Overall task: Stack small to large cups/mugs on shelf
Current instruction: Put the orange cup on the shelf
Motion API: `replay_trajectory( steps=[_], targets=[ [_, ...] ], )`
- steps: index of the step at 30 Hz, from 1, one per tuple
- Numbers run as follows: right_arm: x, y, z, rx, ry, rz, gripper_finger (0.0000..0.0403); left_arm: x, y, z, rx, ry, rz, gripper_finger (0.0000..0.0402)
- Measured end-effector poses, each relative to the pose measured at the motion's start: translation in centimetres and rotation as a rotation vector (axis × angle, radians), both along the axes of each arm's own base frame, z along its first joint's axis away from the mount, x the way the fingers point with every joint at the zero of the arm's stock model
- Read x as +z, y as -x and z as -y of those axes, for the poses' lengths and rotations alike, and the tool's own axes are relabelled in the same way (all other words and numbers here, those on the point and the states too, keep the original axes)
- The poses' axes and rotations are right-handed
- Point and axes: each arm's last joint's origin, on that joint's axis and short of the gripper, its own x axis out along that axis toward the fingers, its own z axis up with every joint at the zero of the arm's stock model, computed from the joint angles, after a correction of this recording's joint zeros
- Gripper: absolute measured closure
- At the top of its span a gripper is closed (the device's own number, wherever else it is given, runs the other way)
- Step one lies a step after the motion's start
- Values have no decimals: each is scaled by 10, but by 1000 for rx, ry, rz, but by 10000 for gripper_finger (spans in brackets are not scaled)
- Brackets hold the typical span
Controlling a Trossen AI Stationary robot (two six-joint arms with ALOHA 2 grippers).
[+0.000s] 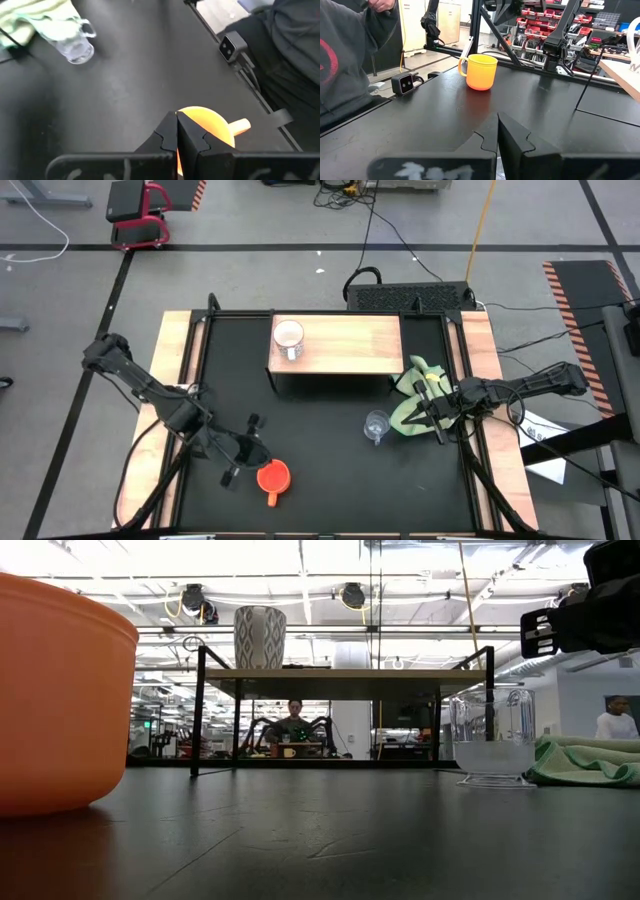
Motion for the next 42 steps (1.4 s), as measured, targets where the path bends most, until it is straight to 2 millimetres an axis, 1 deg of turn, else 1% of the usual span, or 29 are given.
replay_trajectory(
  steps=[5,9,11,15,19,21,26,33,42],
  targets=[
    [0,0,0,0,0,0,403,-8,-6,5,16,12,-71,402],
    [0,0,0,0,0,0,403,-10,-12,9,34,11,-122,402],
    [0,0,0,0,0,1,403,-8,-15,11,37,3,-155,402],
    [0,0,0,0,0,3,403,3,-24,12,64,-19,-234,402],
    [0,0,0,1,13,8,403,9,-35,9,55,-9,-309,402],
    [0,0,0,2,21,11,403,8,-41,6,50,-5,-344,402],
    [0,0,0,2,21,11,403,-4,-55,-3,37,21,-432,402],
    [0,0,0,2,21,11,403,-23,-67,-3,13,53,-529,402],
    [0,0,0,2,21,11,403,-23,-67,0,17,63,-532,402]
  ],
)
